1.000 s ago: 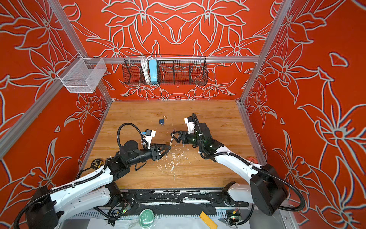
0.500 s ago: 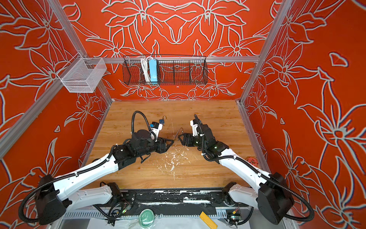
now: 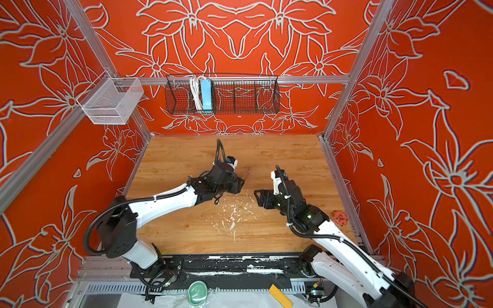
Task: Unlock with the key
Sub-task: 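Lower the open brass padlock onto the table with the left gripper and release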
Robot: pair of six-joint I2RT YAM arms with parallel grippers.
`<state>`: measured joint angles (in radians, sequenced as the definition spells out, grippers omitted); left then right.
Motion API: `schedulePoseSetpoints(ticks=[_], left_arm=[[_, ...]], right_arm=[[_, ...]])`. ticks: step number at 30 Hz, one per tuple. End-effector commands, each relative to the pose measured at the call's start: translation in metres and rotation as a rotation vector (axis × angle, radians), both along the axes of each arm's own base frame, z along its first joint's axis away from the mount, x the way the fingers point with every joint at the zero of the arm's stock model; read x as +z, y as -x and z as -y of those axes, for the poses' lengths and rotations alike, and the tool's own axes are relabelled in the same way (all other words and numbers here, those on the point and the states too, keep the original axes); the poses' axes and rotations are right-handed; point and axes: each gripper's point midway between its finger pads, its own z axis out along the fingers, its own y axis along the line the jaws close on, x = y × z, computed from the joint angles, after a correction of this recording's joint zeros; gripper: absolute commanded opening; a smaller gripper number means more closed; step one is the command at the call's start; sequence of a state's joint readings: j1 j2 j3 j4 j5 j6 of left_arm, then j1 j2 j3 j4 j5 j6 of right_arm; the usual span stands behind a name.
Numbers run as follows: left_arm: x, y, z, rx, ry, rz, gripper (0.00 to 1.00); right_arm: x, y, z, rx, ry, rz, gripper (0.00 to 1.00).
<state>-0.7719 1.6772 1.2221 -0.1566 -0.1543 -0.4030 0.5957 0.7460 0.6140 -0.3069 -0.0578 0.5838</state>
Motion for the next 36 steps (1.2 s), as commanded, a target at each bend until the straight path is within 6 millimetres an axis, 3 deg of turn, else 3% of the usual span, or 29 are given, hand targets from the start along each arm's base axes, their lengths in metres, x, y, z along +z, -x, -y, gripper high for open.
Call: schedulePoseSetpoints(ticks=[1,7,9,14,21,36], left_arm=[[0.018,-0.042,0.027,0.034,0.042,0.072,0.0],[-0.019,-0.101,0.067,0.107,0.047,0.028,0.0],[-0.029,-0.119,0.074,0.127,0.054,0.019,0.0],[-0.048,-0.152,0.078,0.181,0.075,0.016,0.0],[-0.069,-0.166,0.057,0.24,-0.016,0.002,0.0],[-0.105,-0.164,-0.012,0.357,-0.173,-0.086,0.0]], right_arm=[[-0.013,0.013,0.019,-0.047,0.03,-0.022,0.8],[-0.013,0.031,0.017,-0.006,-0.057,-0.01,0.92],[-0.014,0.036,0.018,0.003,-0.063,-0.024,0.98],[-0.01,0.044,0.024,0.007,-0.047,-0.014,0.98],[-0.008,0.044,0.026,0.013,-0.026,0.001,0.98],[-0.009,0.04,0.018,0.025,-0.047,-0.018,0.98]])
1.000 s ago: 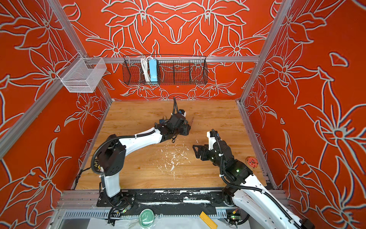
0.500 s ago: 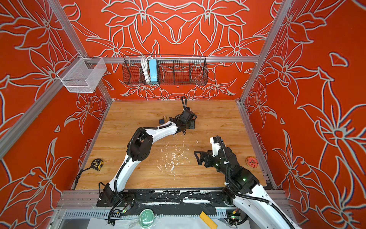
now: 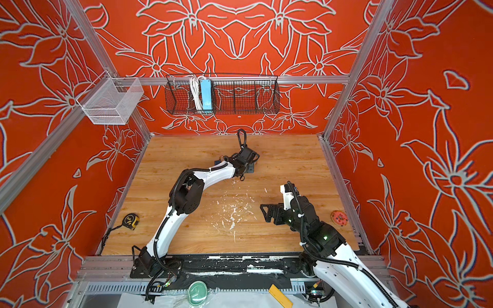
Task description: Unlock with the key
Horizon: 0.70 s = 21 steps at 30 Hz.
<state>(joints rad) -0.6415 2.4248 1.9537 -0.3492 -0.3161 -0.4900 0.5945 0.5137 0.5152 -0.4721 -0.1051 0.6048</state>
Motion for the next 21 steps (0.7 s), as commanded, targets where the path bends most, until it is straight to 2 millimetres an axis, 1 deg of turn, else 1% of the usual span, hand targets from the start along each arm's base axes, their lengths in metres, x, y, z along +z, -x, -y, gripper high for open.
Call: schedulePoseSetpoints(ticks=[1,5,6,7,11,12,14,15,16,18,21], left_arm=[[0.017,-0.006,-0.021,0.056,-0.017,0.014,0.0],[0.013,-0.004,-0.028,0.076,-0.011,-0.015,0.0],[0.012,-0.004,-0.029,0.079,-0.005,-0.017,0.07],[0.012,-0.004,-0.03,0.079,0.002,-0.017,0.15],[0.018,-0.006,-0.026,0.055,0.025,-0.001,0.56],[0.021,-0.006,-0.025,0.045,0.027,0.006,0.74],[0.029,-0.008,-0.022,0.03,0.036,0.021,0.93],[0.035,-0.009,-0.021,0.018,0.04,0.034,1.0],[0.042,-0.009,-0.02,0.01,0.044,0.045,0.97],[0.058,-0.009,-0.018,-0.013,0.053,0.073,0.97],[0.091,-0.004,-0.017,-0.068,0.073,0.128,0.97]], right_arm=[[0.014,-0.002,-0.001,-0.005,-0.032,0.031,0.98],[0.016,-0.003,0.001,-0.018,-0.035,0.034,0.98],[0.018,-0.003,0.001,-0.018,-0.035,0.037,0.98],[0.019,-0.003,0.001,-0.019,-0.034,0.037,0.98],[0.024,-0.005,0.004,-0.026,-0.005,0.046,0.98],[0.024,-0.006,0.005,-0.029,0.005,0.046,0.98],[0.026,-0.011,0.005,-0.035,0.016,0.04,0.98],[0.029,-0.014,0.004,-0.034,0.019,0.037,0.98],[0.031,-0.017,0.003,-0.033,0.025,0.037,0.98],[0.038,-0.027,0.004,-0.04,0.037,0.037,0.98],[0.056,-0.047,0.005,-0.044,0.016,0.048,0.98]])
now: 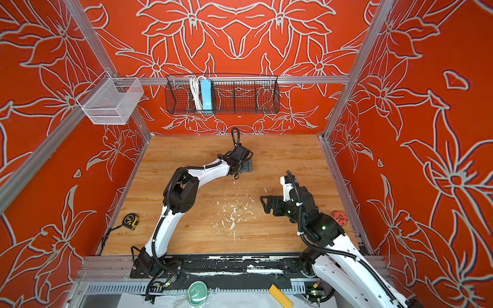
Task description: Unlock with the key
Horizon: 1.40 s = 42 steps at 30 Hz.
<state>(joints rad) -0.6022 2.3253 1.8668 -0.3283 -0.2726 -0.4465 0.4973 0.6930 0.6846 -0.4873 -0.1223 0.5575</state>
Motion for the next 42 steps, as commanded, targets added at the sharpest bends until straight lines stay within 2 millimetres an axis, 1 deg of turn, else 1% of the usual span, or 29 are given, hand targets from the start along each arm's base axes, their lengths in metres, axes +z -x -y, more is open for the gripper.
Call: schedulePoseSetpoints(ticks=[1,2,3,4,6,8,9,10,12,13,14,16,17,19,20,21,23,25,27,29,32,34,35,36,38,39,40,42], left_arm=[[0.078,0.001,0.001,-0.057,0.058,0.131,0.97],[0.092,0.007,-0.003,-0.062,0.063,0.153,0.97],[0.1,0.015,-0.009,-0.066,0.066,0.167,0.97],[0.115,0.024,-0.015,-0.069,0.076,0.195,0.97],[0.134,0.047,-0.035,-0.068,0.072,0.23,0.97],[0.153,0.077,-0.063,-0.06,0.047,0.266,0.97],[0.158,0.091,-0.076,-0.057,0.027,0.274,0.97],[0.16,0.108,-0.095,-0.04,-0.008,0.27,0.97],[0.155,0.141,-0.136,0.018,-0.093,0.255,0.97],[0.149,0.159,-0.159,0.063,-0.146,0.245,0.97],[0.148,0.177,-0.184,0.117,-0.186,0.249,0.97],[0.147,0.208,-0.223,0.2,-0.228,0.271,0.97],[0.15,0.224,-0.242,0.246,-0.235,0.306,0.97],[0.154,0.247,-0.273,0.334,-0.234,0.387,0.97],[0.154,0.257,-0.289,0.39,-0.23,0.437,0.97],[0.152,0.264,-0.3,0.426,-0.228,0.478,0.97],[0.148,0.27,-0.316,0.464,-0.215,0.586,0.97],[0.145,0.269,-0.321,0.465,-0.193,0.665,0.97],[0.136,0.267,-0.333,0.506,-0.185,0.666,0.97],[0.12,0.261,-0.345,0.548,-0.183,0.619,0.97],[0.09,0.242,-0.356,0.556,-0.143,0.48,0.97],[0.07,0.225,-0.367,0.58,-0.132,0.391,0.97],[0.059,0.216,-0.37,0.576,-0.116,0.348,0.97],[0.043,0.206,-0.373,0.57,-0.086,0.28,0.97],[0.026,0.188,-0.372,0.533,-0.064,0.226,0.97],[0.024,0.177,-0.371,0.511,-0.062,0.245,0.97],[0.028,0.17,-0.367,0.472,-0.062,0.237,0.97],[0.032,0.16,-0.361,0.408,-0.071,0.279,0.97]], right_arm=[[0.029,-0.026,0.005,-0.01,-0.033,0.044,0.98],[0.034,-0.037,0.008,-0.021,-0.068,0.034,0.98],[0.038,-0.045,0.011,-0.03,-0.106,0.027,0.98],[0.042,-0.057,0.017,-0.047,-0.158,0.022,0.98],[0.045,-0.073,0.029,-0.076,-0.213,0.029,0.98],[0.037,-0.084,0.047,-0.14,-0.174,0.037,0.98],[0.031,-0.087,0.058,-0.18,-0.133,0.04,0.98],[0.023,-0.088,0.071,-0.234,-0.081,0.046,0.98],[0.006,-0.087,0.103,-0.371,0.02,0.061,0.98],[-0.002,-0.083,0.121,-0.452,0.067,0.077,0.98],[-0.009,-0.079,0.137,-0.521,0.113,0.108,0.98],[-0.016,-0.069,0.161,-0.629,0.182,0.196,0.98],[-0.019,-0.064,0.17,-0.66,0.222,0.245,0.98],[-0.024,-0.059,0.18,-0.691,0.284,0.336,0.98],[-0.028,-0.058,0.183,-0.691,0.327,0.37,0.98],[-0.033,-0.058,0.185,-0.688,0.357,0.393,0.97],[-0.044,-0.059,0.188,-0.681,0.418,0.397,0.97],[-0.053,-0.064,0.185,-0.64,0.445,0.366,0.96],[-0.059,-0.073,0.178,-0.602,0.433,0.349,0.96],[-0.063,-0.081,0.172,-0.57,0.42,0.35,0.96],[-0.072,-0.091,0.171,-0.527,0.473,0.341,0.96],[-0.077,-0.099,0.171,-0.499,0.53,0.373,0.98],[-0.077,-0.103,0.173,-0.511,0.535,0.384,0.98],[-0.077,-0.108,0.168,-0.481,0.527,0.391,0.98],[-0.078,-0.118,0.158,-0.425,0.493,0.414,0.98],[-0.081,-0.122,0.152,-0.384,0.474,0.429,0.98],[-0.087,-0.126,0.145,-0.34,0.467,0.432,0.97],[-0.097,-0.131,0.139,-0.297,0.467,0.428,0.96]])
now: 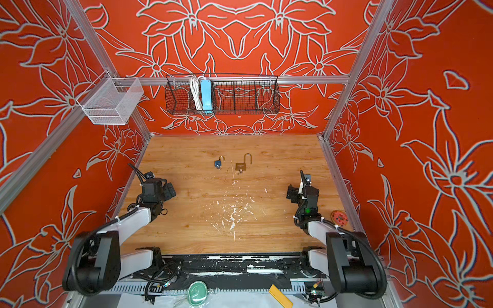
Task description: Unlock with the key
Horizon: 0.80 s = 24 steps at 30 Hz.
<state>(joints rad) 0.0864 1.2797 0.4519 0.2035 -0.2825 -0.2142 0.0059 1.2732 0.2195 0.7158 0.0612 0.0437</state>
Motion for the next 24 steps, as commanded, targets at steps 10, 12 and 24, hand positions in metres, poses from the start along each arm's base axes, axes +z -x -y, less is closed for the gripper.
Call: schedulePoseSetpoints(ticks=[10,12,24], left_arm=[[0.014,-0.036,0.067,-0.421,-0.002,0.166,0.97],[0.014,-0.035,0.055,-0.341,-0.02,0.183,0.97],[0.014,-0.035,0.053,-0.333,-0.02,0.179,0.97]], right_arm=[[0.013,-0.034,-0.017,0.125,0.008,0.05,0.98],[0.014,-0.035,-0.016,0.119,0.008,0.054,0.98],[0.012,-0.034,-0.014,0.106,0.013,0.037,0.98]])
